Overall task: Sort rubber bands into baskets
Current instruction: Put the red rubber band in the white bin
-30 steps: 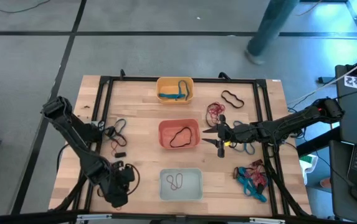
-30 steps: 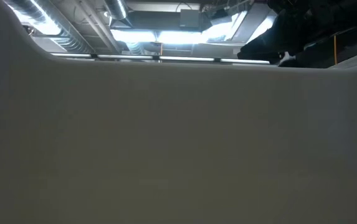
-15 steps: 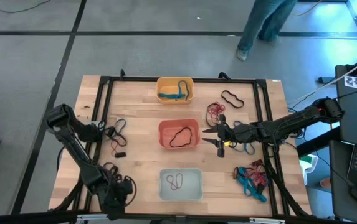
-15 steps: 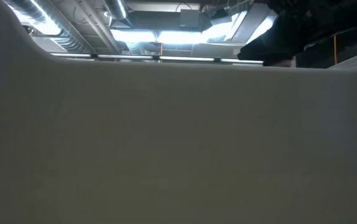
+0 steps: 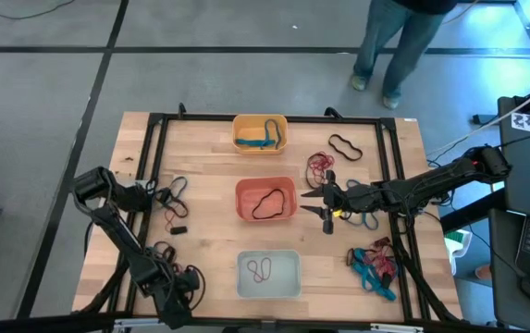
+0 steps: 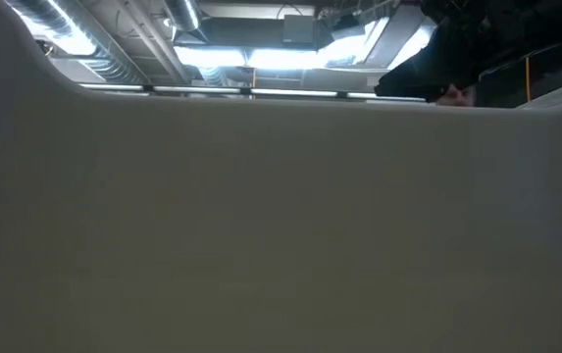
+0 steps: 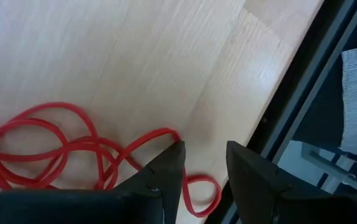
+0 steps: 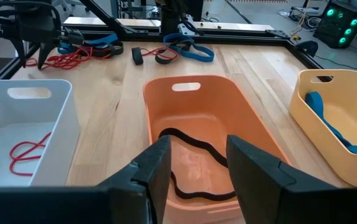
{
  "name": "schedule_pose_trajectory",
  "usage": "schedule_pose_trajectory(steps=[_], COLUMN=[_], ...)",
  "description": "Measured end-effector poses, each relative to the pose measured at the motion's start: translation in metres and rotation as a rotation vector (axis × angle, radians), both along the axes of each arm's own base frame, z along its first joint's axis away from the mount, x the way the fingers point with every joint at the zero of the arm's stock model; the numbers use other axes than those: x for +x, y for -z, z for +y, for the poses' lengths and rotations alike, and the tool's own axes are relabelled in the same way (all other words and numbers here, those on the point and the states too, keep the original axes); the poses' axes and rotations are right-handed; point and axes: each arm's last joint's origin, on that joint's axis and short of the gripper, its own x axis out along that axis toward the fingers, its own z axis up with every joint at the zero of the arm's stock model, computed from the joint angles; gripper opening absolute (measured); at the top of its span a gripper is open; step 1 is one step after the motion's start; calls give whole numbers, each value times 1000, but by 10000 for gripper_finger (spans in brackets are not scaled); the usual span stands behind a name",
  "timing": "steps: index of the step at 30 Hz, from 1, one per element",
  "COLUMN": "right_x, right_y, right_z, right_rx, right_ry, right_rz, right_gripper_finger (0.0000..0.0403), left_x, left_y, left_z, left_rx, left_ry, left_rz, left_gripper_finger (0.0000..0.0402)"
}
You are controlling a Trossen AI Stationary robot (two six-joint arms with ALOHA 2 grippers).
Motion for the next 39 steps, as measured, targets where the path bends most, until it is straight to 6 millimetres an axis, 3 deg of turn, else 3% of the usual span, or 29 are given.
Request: schedule_pose_trajectory(steps=[18,21,29,39], right_x=[0,0,0,0], right_y=[0,0,0,0], right_z=[0,0,0,0], right_rx=[0,0,-1,-1], right_ry=[1,0,0,1], right_rz=[-1,-1,1,4], right_gripper_finger=[156,156,156,156], left_x=[-5,-5,-5,-1], left_y=[2,2,3,-2], left_z=[7,7,8,3], left_rx=[59,67,108,111], left_ry=[26,54,174,261], left_rz=[67,58,10,-31], left_gripper_finger=[118,100,7,4])
